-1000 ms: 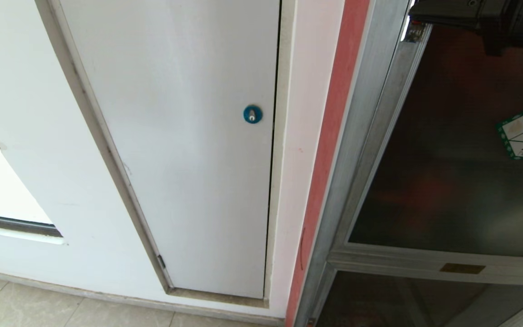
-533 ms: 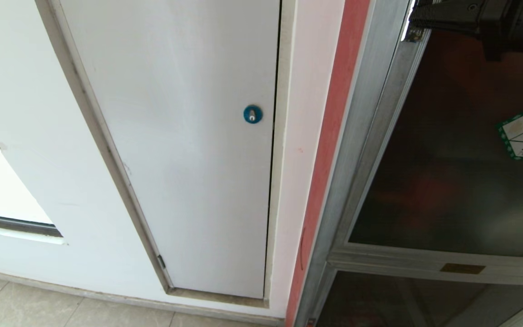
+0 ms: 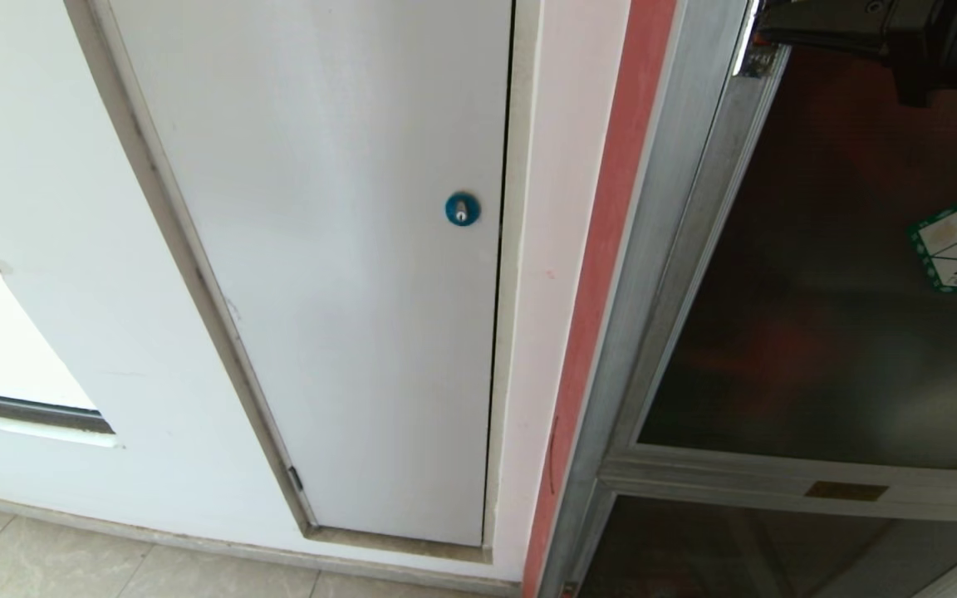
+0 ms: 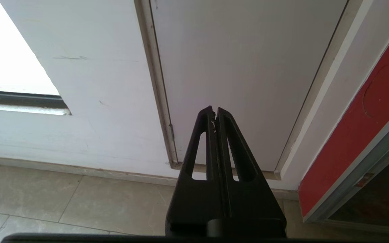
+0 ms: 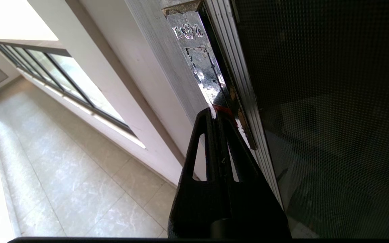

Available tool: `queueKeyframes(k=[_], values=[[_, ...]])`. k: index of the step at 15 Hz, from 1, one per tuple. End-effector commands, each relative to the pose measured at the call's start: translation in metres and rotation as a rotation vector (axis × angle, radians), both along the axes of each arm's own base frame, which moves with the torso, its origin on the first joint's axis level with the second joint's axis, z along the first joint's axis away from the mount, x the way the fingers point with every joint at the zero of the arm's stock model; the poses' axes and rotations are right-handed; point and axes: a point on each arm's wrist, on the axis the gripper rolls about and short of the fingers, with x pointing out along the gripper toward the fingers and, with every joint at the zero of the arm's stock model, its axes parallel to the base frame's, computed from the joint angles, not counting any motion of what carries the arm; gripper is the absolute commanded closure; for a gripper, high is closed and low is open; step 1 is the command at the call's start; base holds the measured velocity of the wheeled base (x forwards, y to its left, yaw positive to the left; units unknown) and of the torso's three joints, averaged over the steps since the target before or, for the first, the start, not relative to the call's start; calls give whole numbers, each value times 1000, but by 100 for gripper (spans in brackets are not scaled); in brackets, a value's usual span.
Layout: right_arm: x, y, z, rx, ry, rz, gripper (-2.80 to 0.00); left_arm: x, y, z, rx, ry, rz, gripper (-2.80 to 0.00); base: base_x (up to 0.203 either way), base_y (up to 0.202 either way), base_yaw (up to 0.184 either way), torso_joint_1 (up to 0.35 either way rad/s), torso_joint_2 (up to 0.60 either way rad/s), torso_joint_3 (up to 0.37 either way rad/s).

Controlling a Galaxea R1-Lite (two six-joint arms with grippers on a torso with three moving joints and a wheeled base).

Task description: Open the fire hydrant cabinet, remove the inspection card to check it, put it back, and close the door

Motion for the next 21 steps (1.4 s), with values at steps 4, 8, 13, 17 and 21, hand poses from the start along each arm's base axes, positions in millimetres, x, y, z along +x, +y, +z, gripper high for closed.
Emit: queueKeyframes(k=[4, 8, 13, 17, 21], values=[[4, 1, -4, -3, 18, -13, 0, 0, 0, 0, 0, 3, -1, 0, 0, 0, 0, 0, 0, 0], [5, 1, -6, -4, 24, -15, 0, 0, 0, 0, 1, 0, 0, 0, 0, 0, 0, 0, 0, 0], [-1, -1, -3, 2, 13, -13, 0, 0, 0, 0, 0, 0, 0, 0, 0, 0, 0, 0, 0, 0], [-21, -3, 3, 24, -3, 12, 0, 0, 0, 0, 0, 0, 1, 0, 0, 0, 0, 0, 0, 0], [-46, -1, 2, 33, -6, 69, 0, 0, 0, 0, 0, 0, 0, 0, 0, 0, 0, 0, 0, 0]])
